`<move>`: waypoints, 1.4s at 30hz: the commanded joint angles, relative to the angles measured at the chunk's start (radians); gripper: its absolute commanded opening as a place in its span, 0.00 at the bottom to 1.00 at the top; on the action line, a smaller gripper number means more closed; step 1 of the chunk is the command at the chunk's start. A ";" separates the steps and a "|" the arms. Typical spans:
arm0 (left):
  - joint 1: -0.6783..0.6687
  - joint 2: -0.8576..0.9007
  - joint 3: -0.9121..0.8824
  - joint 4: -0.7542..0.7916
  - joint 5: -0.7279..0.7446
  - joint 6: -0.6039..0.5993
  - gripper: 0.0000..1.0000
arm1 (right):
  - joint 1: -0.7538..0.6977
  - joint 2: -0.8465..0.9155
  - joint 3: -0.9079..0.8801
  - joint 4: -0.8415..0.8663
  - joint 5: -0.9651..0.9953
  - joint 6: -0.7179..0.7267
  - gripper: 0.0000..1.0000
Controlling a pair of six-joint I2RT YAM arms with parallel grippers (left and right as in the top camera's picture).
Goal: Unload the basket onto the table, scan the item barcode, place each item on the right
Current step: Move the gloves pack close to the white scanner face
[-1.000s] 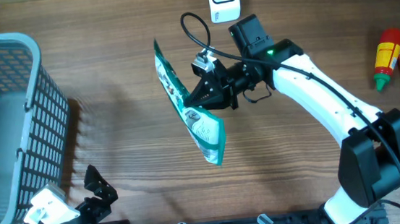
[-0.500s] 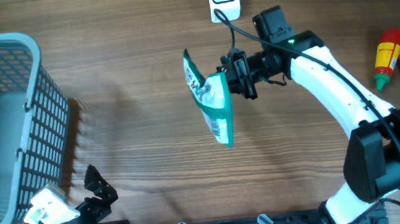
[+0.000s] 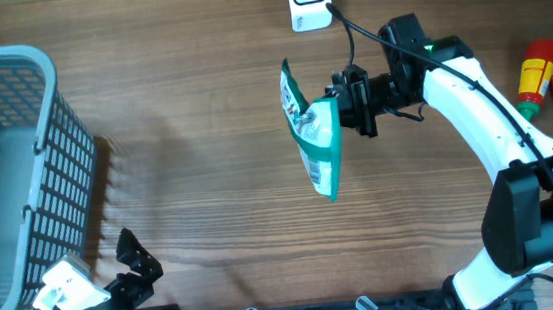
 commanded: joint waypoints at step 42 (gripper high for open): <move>-0.006 -0.007 -0.001 0.005 0.005 -0.009 1.00 | -0.026 0.637 0.969 0.531 1.634 0.269 0.05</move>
